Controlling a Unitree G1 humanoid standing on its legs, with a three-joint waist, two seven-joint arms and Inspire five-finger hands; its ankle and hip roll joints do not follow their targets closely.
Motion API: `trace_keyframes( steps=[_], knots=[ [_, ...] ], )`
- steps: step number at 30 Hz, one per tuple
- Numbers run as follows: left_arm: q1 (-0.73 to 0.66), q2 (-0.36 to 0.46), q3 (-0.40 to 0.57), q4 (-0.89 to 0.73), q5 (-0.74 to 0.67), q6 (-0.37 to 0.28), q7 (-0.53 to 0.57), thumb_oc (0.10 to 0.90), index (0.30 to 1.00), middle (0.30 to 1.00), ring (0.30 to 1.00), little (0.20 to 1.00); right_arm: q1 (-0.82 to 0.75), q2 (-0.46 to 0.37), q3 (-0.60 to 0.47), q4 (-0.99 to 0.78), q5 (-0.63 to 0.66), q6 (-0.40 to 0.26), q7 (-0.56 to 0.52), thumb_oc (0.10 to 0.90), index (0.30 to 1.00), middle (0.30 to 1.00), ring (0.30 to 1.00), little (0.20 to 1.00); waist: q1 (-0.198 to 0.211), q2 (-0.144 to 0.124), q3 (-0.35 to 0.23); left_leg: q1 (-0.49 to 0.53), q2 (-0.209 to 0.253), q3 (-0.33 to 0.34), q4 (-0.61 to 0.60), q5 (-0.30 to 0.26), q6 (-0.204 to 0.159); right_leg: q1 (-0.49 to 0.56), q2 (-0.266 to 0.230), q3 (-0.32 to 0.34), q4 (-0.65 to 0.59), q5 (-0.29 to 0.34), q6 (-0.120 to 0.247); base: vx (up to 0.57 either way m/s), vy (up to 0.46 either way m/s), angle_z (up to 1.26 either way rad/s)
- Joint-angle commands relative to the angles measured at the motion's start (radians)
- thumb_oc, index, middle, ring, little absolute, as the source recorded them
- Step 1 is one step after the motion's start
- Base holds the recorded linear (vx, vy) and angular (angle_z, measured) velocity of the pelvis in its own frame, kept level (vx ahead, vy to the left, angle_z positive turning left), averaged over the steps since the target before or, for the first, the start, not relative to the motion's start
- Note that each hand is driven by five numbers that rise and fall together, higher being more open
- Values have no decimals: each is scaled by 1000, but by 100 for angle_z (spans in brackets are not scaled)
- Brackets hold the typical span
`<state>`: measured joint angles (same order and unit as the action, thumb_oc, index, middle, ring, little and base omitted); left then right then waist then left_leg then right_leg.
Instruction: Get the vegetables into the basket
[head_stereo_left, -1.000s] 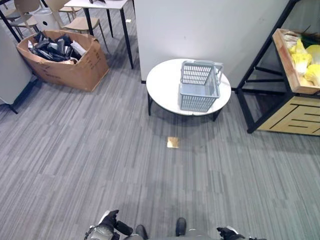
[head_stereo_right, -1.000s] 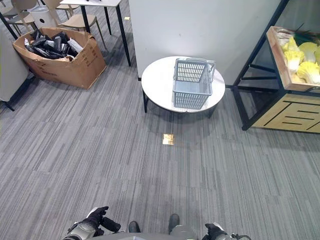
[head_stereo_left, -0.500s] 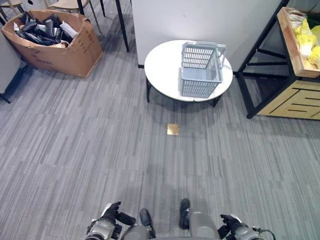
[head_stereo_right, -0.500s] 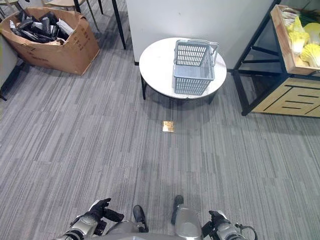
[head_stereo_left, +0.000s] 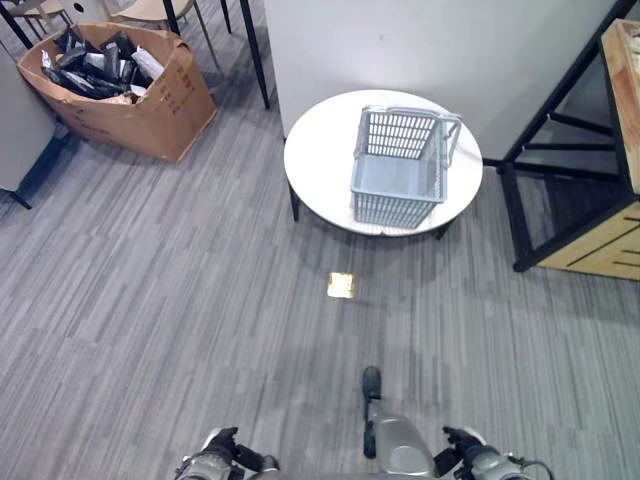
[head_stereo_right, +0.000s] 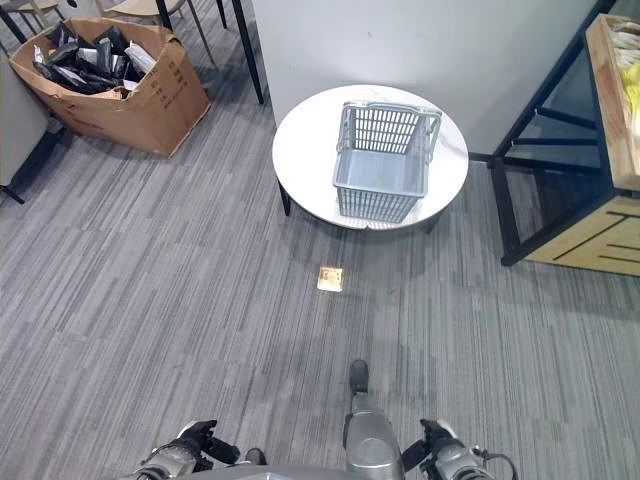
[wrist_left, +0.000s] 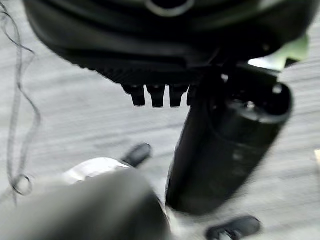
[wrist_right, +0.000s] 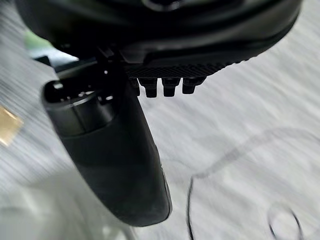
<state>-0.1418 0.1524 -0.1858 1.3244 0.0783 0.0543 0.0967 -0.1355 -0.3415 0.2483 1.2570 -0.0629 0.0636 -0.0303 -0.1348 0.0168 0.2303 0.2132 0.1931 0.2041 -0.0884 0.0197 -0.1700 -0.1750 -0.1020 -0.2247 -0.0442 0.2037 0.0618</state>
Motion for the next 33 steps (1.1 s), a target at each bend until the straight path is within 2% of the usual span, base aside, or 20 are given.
trace_keyframes(
  steps=[1, 3, 4, 5, 7, 9, 10, 11, 13, 16, 18, 19, 20, 21, 23, 24, 27, 28, 29, 33],
  knots=[
    [9, 41, -61, -12, 21, 29, 14, 900, 1000, 1000, 1000, 1000, -6, 20, 48, 39, -14, 6, -4, 900, 1000, 1000, 1000, 1000, -7, 28, 4, 63, -119, -52, 27, -30, 41, -125, -64, -9, 97, 45, 122, 168, -145, 24],
    [-8, 32, -82, -22, 27, 31, 14, 900, 1000, 1000, 1000, 1000, -7, 1, 40, 30, 0, 2, -6, 900, 1000, 1000, 1000, 1000, -16, 50, 4, 41, -108, -59, 85, 32, 15, -97, -47, -30, 97, 14, 98, 209, -182, 28],
    [-8, 32, -82, -22, 27, 32, 14, 900, 1000, 1000, 1000, 1000, -6, 0, 40, 30, 0, 3, -6, 900, 1000, 1000, 1000, 1000, -17, 51, 4, 41, -106, -60, 85, 32, 14, -96, -47, -31, 96, 13, 98, 234, -194, 23],
    [-11, 29, -88, -23, 31, 31, 12, 900, 1000, 1000, 1000, 1000, -4, -4, 38, 28, 4, 1, -4, 900, 1000, 1000, 1000, 1000, -19, 63, -1, 34, -103, -67, 103, 68, -2, -75, -30, -39, 90, -9, 82, 115, -94, 11],
    [-10, 26, -91, -24, 34, 32, 11, 900, 1000, 1000, 1000, 1000, -4, -6, 41, 26, 4, 0, -3, 900, 1000, 1000, 1000, 1000, -21, 73, -3, 22, -99, -68, 123, 105, -17, -60, -16, -44, 79, -21, 71, 166, -146, 0],
    [-10, 26, -91, -24, 34, 32, 11, 900, 1000, 1000, 1000, 1000, -4, -7, 41, 26, 4, 0, -3, 900, 1000, 1000, 1000, 1000, -22, 73, -3, 23, -99, -69, 123, 105, -18, -59, -16, -45, 77, -21, 71, 133, -126, -2],
    [-8, 25, -95, -29, 32, 30, 8, 900, 1000, 1000, 1000, 1000, 2, -8, 45, 30, 3, 2, 3, 900, 1000, 1000, 1000, 1000, -24, 88, -8, 4, -81, -75, 167, 171, -45, -26, 12, -52, 57, -52, 50, 158, -151, 2],
    [-8, 25, -95, -29, 32, 30, 8, 900, 1000, 1000, 1000, 1000, 2, -8, 45, 30, 3, 1, 3, 900, 1000, 1000, 1000, 1000, -24, 88, -7, 4, -80, -76, 167, 171, -46, -25, 12, -53, 56, -53, 50, 211, -197, 8],
    [-8, 23, -97, -37, 25, 30, 7, 900, 1000, 1000, 1000, 1000, 5, -8, 43, 37, 4, 4, 4, 900, 1000, 1000, 1000, 1000, -23, 90, -5, -15, -70, -77, 215, 220, -59, 3, 29, -55, 50, -78, 34, 134, -125, 8],
    [-10, 24, -105, -57, 12, 31, 8, 900, 1000, 1000, 1000, 1000, 13, -13, 40, 50, 1, 6, 5, 900, 1000, 1000, 1000, 1000, -18, 70, 8, -70, -49, -47, 337, 274, -59, 49, 32, -47, 57, -116, 8, 204, -174, -2],
    [-13, 29, -111, -76, 6, 32, 10, 900, 1000, 1000, 1000, 1000, 20, -20, 37, 59, 2, 9, 3, 900, 1000, 1000, 1000, 1000, -9, 49, 15, -124, -7, 29, 356, 264, -29, 90, 23, -36, 57, -139, 10, 296, -112, -4],
    [-21, 27, -130, -91, 18, 27, 8, 900, 1000, 1000, 1000, 1000, 22, -25, 34, 66, 2, 11, -2, 900, 1000, 1000, 1000, 1000, 7, 34, 16, -195, -2, 37, 307, 231, -13, 124, 15, -15, 41, -149, 21, 427, 1, 18],
    [-23, 32, -137, -97, 20, 24, 8, 900, 1000, 1000, 1000, 1000, 27, -29, 31, 74, -4, 13, -7, 900, 1000, 1000, 1000, 1000, 31, 21, 18, -280, -1, 25, 192, 188, -6, 164, 6, 14, 14, -158, 46, 458, 40, 35],
    [-22, 33, -140, -97, 22, 23, 9, 900, 1000, 1000, 1000, 1000, 32, -26, 34, 75, -10, 13, -8, 900, 1000, 1000, 1000, 1000, 40, 13, 15, -295, 1, 15, 135, 188, -8, 181, -2, 25, 5, -167, 54, 404, 72, 37],
    [-23, 35, -141, -96, 25, 22, 13, 900, 1000, 1000, 1000, 1000, 35, -22, 42, 75, -15, 11, -9, 900, 1000, 1000, 1000, 1000, 55, 5, 11, -336, 12, -2, 58, 212, -19, 209, -7, 48, -6, -182, 58, 358, 89, -23],
    [-25, 36, -143, -100, 30, 18, 21, 900, 1000, 1000, 1000, 1000, 32, -20, 48, 70, -18, 7, -15, 900, 1000, 1000, 1000, 1000, 75, 4, 13, -413, 30, -33, 16, 286, -47, 251, -2, 81, -18, -198, 63, 334, 85, -82],
    [-27, 38, -142, -100, 30, 18, 24, 900, 1000, 1000, 1000, 1000, 30, -19, 50, 70, -17, 6, -16, 900, 1000, 1000, 1000, 1000, 79, 2, 13, -435, 35, -22, 1, 304, -56, 271, -3, 93, -23, -211, 66, 241, 67, -80],
    [-27, 40, -139, -104, 29, 19, 27, 900, 1000, 1000, 1000, 1000, 29, -17, 50, 70, -17, 4, -18, 900, 1000, 1000, 1000, 1000, 83, 1, 13, -461, 43, 6, 1, 317, -64, 295, 1, 108, -29, -220, 67, 418, 153, -73],
    [-13, 45, -126, -106, 28, 18, 25, 900, 1000, 1000, 1000, 1000, 22, -6, 64, 80, -31, 5, -10, 900, 1000, 1000, 1000, 1000, 104, 3, -3, -442, 49, 17, 1, 312, -57, 350, 13, 152, -39, -254, 72, 423, 154, -54],
    [2, 48, -111, -99, 10, 16, 29, 900, 1000, 1000, 1000, 1000, 20, 10, 84, 87, -46, 5, -5, 900, 1000, 1000, 1000, 1000, 136, -16, -17, -439, 36, 1, 26, 287, -40, 401, -23, 183, -38, -293, 85, 305, 161, -86]
  ],
)
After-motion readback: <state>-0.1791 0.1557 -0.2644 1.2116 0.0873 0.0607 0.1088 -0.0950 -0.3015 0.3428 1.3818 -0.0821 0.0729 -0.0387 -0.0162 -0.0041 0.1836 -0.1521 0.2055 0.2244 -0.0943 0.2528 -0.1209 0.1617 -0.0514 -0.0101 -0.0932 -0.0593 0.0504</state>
